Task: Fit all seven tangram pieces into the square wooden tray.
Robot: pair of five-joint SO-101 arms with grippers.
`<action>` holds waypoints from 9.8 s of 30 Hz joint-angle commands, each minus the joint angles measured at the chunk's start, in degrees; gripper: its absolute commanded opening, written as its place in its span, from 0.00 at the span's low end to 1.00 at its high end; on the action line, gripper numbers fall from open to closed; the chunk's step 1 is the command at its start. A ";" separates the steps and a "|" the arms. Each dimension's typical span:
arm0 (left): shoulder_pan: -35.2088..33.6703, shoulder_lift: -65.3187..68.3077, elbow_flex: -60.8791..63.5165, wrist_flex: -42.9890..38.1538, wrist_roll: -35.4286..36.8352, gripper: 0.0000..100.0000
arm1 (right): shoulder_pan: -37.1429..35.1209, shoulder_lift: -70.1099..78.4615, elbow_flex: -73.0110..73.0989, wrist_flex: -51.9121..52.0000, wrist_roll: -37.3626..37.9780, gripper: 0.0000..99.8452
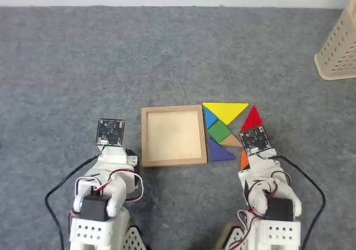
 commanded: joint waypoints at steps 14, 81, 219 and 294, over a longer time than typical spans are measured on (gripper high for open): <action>-0.09 -0.88 -0.48 -1.58 -0.09 0.01 | -0.13 0.66 1.05 -3.74 0.70 0.01; -0.09 -0.88 -0.48 -1.58 -0.09 0.01 | -3.21 119.52 -79.21 -12.00 -3.78 0.28; -0.09 -0.88 -0.48 -1.58 -0.09 0.01 | -23.96 89.89 -66.99 -18.24 -9.14 0.01; -0.09 -0.88 -0.48 -1.58 -0.09 0.01 | -16.40 125.67 -96.18 -13.32 21.01 0.41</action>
